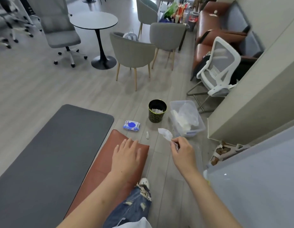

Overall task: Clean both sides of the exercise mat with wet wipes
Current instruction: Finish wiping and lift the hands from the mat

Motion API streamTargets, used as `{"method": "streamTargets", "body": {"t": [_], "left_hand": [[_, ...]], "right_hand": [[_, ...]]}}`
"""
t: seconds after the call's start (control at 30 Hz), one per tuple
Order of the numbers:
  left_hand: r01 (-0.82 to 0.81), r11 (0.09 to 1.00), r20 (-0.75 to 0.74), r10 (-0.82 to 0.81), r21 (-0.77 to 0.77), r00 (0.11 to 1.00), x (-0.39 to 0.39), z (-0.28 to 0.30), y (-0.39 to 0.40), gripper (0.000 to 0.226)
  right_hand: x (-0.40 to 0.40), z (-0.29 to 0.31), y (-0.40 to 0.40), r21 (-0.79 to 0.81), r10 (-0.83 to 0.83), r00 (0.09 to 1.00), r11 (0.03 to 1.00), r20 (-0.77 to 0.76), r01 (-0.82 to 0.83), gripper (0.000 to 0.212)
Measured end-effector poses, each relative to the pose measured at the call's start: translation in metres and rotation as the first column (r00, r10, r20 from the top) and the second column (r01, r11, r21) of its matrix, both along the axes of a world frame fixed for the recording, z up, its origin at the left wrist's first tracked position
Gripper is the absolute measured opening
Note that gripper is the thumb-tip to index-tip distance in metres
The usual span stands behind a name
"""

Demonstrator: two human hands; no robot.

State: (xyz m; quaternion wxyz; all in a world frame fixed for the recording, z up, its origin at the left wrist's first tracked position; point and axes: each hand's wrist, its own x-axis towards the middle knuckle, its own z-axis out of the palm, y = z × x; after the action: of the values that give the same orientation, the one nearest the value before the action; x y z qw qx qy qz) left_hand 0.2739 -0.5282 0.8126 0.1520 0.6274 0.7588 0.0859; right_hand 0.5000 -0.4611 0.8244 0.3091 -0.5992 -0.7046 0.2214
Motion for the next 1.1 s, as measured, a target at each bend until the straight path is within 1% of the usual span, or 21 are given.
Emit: {"method": "streamTargets", "body": {"t": [0.13, 0.33, 0.53, 0.63, 0.77, 0.83, 0.9, 1.03, 1.1], "left_hand": [[-0.014, 1.0, -0.019, 0.014, -0.015, 1.0, -0.001, -0.025, 0.077, 0.059], [-0.083, 0.993, -0.016, 0.082, -0.085, 0.997, -0.021, -0.058, 0.187, 0.06], [-0.146, 0.973, -0.038, 0.141, -0.178, 0.989, -0.037, -0.109, 0.264, 0.058], [-0.195, 0.953, -0.009, 0.198, -0.23, 0.98, -0.043, -0.146, 0.293, 0.057], [-0.281, 0.896, 0.026, 0.308, -0.345, 0.951, -0.054, -0.209, 0.331, 0.052], [-0.342, 0.872, 0.025, 0.374, -0.35, 0.927, -0.059, -0.246, 0.349, 0.053], [-0.349, 0.848, 0.043, 0.398, -0.399, 0.916, -0.061, -0.289, 0.363, 0.054], [-0.371, 0.828, 0.025, 0.42, -0.421, 0.907, -0.066, -0.395, 0.39, 0.051], [-0.36, 0.843, 0.038, 0.407, -0.399, 0.912, -0.068, -0.46, 0.403, 0.048]], "right_hand": [[-0.006, -0.024, 0.085, -0.056, 0.041, 0.999, 0.998, 0.021, -0.04, 0.009], [-0.036, -0.07, 0.206, -0.147, 0.112, 0.993, 0.983, 0.035, -0.106, 0.011], [-0.069, -0.129, 0.295, -0.279, 0.212, 0.975, 0.942, 0.066, -0.186, 0.009], [-0.082, -0.17, 0.329, -0.372, 0.25, 0.966, 0.904, 0.067, -0.208, 0.007], [-0.099, -0.242, 0.371, -0.466, 0.276, 0.96, 0.857, 0.053, -0.221, 0.009], [-0.111, -0.284, 0.394, -0.508, 0.301, 0.952, 0.828, 0.049, -0.236, 0.01], [-0.121, -0.331, 0.412, -0.55, 0.31, 0.949, 0.804, 0.064, -0.226, 0.01], [-0.139, -0.441, 0.447, -0.617, 0.329, 0.941, 0.759, 0.084, -0.21, 0.006], [-0.143, -0.507, 0.461, -0.596, 0.338, 0.936, 0.774, 0.101, -0.215, 0.004]]}}
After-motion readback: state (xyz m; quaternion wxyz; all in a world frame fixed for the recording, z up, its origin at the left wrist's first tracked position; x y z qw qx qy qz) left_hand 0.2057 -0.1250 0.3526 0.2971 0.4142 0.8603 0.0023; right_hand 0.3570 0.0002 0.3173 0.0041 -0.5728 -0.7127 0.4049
